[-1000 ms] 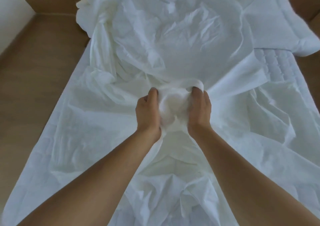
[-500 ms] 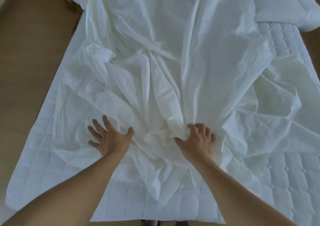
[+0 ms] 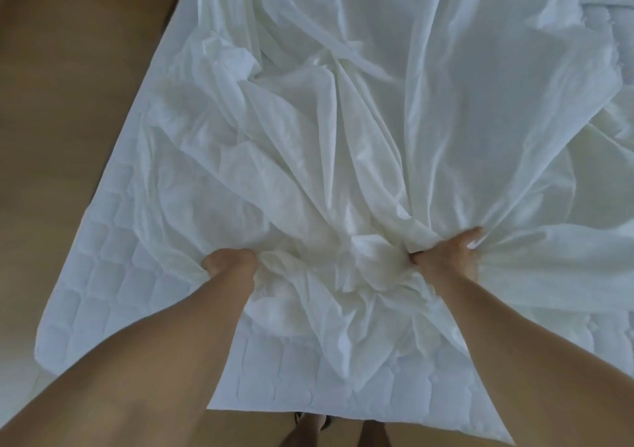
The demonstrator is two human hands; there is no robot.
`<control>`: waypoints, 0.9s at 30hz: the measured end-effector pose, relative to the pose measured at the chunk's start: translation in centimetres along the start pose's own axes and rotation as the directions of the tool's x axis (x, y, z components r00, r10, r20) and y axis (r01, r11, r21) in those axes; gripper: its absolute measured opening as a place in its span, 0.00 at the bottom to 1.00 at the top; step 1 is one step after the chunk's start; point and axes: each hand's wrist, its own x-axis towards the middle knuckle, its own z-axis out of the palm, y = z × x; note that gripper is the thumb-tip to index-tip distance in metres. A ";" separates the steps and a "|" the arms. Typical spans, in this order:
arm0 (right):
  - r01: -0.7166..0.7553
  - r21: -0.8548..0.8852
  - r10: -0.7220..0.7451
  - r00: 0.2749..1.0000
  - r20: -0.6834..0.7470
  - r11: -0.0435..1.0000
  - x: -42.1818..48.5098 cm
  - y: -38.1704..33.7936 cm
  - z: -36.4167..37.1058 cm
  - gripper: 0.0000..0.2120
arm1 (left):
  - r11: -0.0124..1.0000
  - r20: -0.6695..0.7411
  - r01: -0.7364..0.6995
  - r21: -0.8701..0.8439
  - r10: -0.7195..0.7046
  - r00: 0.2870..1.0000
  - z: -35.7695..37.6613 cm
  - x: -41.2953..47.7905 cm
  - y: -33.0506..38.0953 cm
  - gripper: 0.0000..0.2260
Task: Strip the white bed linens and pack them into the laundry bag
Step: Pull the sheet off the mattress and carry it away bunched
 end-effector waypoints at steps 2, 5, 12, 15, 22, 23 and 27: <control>0.014 0.054 -0.013 1.000 -0.020 0.998 0.2 -0.2 -0.6 0.39 | 0.987 0.080 -0.056 -0.149 0.068 0.994 0.4 -1.7 0.8 0.17; 0.117 0.172 -0.118 0.993 -0.004 0.978 -1.2 -2.3 -2.3 0.13 | 0.938 0.269 -0.067 -0.341 0.165 0.949 0.9 -6.3 4.2 0.06; 0.434 0.691 -0.408 0.887 -0.216 0.578 -8.7 -9.5 -9.2 0.17 | 0.635 0.211 -0.513 -0.578 0.723 0.657 -0.9 -18.6 13.2 0.11; 0.519 0.766 -0.525 0.802 -0.283 0.380 -12.2 -9.3 -10.3 0.15 | 0.397 0.083 -0.533 -0.747 0.852 0.518 -2.6 -21.4 13.3 0.07; 0.270 0.403 -0.402 0.869 0.288 0.874 -14.1 3.4 -0.9 0.16 | 0.769 0.471 -0.623 -0.144 0.607 0.640 1.0 -16.7 -0.4 0.10; 0.263 0.229 -0.336 0.859 0.386 0.937 -13.8 5.1 0.0 0.17 | 0.798 0.523 -0.598 -0.072 0.541 0.659 1.5 -15.6 -2.5 0.09; 0.364 0.010 -0.355 0.904 0.239 0.931 -12.0 6.2 -0.6 0.41 | 0.826 0.407 -0.543 -0.155 0.554 0.726 2.2 -14.1 -3.6 0.20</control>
